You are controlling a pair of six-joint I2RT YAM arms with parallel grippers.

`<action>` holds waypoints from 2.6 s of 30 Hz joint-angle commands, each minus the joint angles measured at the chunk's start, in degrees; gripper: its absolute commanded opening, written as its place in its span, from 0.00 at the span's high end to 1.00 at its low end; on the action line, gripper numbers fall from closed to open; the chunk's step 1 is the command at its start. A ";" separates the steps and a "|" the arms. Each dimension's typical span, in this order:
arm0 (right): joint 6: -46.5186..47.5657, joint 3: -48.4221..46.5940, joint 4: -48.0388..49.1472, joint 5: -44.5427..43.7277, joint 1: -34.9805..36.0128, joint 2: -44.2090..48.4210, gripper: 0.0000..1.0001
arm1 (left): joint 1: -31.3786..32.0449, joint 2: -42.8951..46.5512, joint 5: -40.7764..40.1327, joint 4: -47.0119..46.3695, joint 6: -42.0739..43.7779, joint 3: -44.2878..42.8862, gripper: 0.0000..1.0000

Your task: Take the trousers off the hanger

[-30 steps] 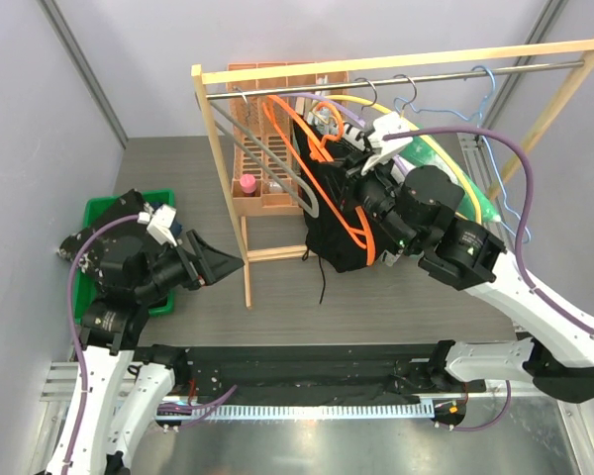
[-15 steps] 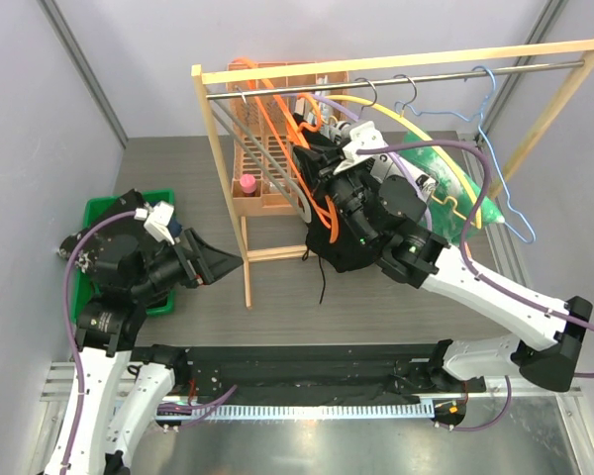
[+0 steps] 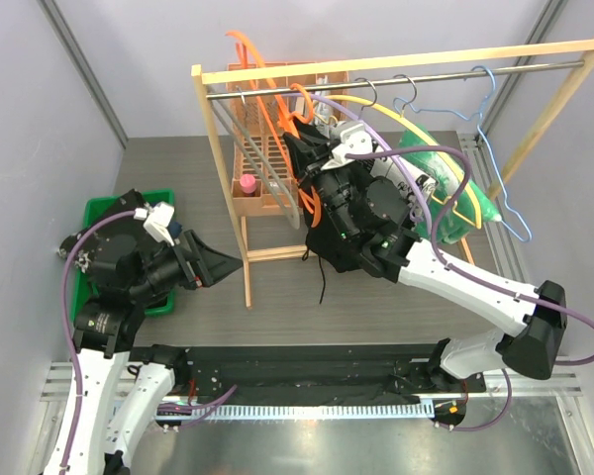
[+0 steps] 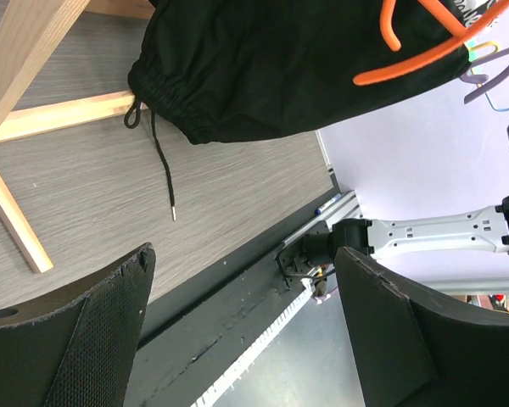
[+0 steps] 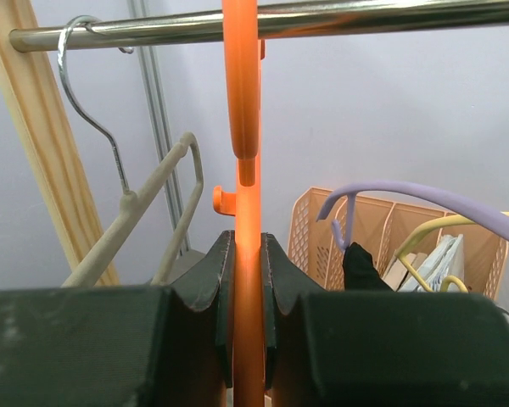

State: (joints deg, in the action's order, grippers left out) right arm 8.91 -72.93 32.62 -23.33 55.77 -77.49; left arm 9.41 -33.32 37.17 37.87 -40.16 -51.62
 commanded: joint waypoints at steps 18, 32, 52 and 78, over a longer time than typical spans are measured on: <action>-6.35 -3.88 -5.97 -3.91 -1.80 -0.12 0.83 | 0.17 -1.40 -0.42 0.19 3.25 -0.68 0.11; -14.09 -6.79 -39.81 -2.42 0.83 13.85 0.00 | 0.17 -7.36 -9.57 0.72 9.14 0.73 0.09; -45.01 25.87 -56.56 16.83 0.92 52.60 0.01 | 0.26 -10.37 -1.76 -9.46 3.09 10.56 0.04; -74.04 79.52 -29.20 -4.88 0.84 65.20 0.01 | 0.35 34.53 8.71 -49.83 -39.47 55.48 0.00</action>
State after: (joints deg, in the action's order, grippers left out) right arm -62.65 -2.87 -3.03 -24.01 56.53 -7.73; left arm 9.69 -3.03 44.62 -6.17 -76.03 -1.69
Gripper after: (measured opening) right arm 0.996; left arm 0.996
